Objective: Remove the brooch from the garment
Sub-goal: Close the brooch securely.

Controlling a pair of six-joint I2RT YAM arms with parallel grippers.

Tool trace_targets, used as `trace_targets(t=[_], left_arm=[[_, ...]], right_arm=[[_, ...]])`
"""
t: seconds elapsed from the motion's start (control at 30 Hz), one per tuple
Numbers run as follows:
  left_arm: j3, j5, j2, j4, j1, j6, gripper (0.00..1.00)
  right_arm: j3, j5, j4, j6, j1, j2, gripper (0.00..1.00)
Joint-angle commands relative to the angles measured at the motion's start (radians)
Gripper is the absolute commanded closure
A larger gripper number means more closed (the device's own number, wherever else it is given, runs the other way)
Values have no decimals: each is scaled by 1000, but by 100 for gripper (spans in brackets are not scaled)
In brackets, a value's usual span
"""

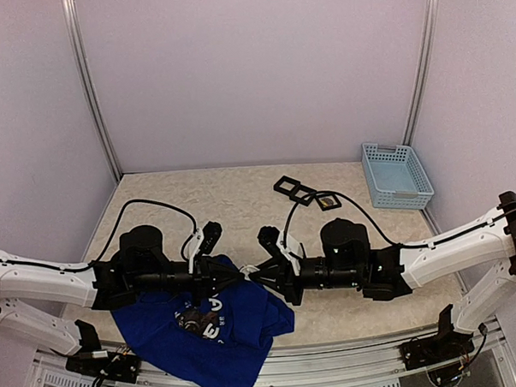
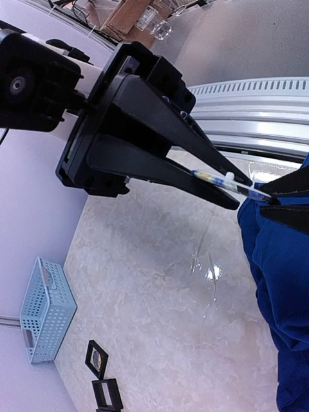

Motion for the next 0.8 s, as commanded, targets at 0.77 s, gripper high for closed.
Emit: trace_targets(t=[0.77], left_arm=[[14,30,10,-87,-8,-17,100]], right_arm=[[-61,-11,21,-18,-79,-67,69]])
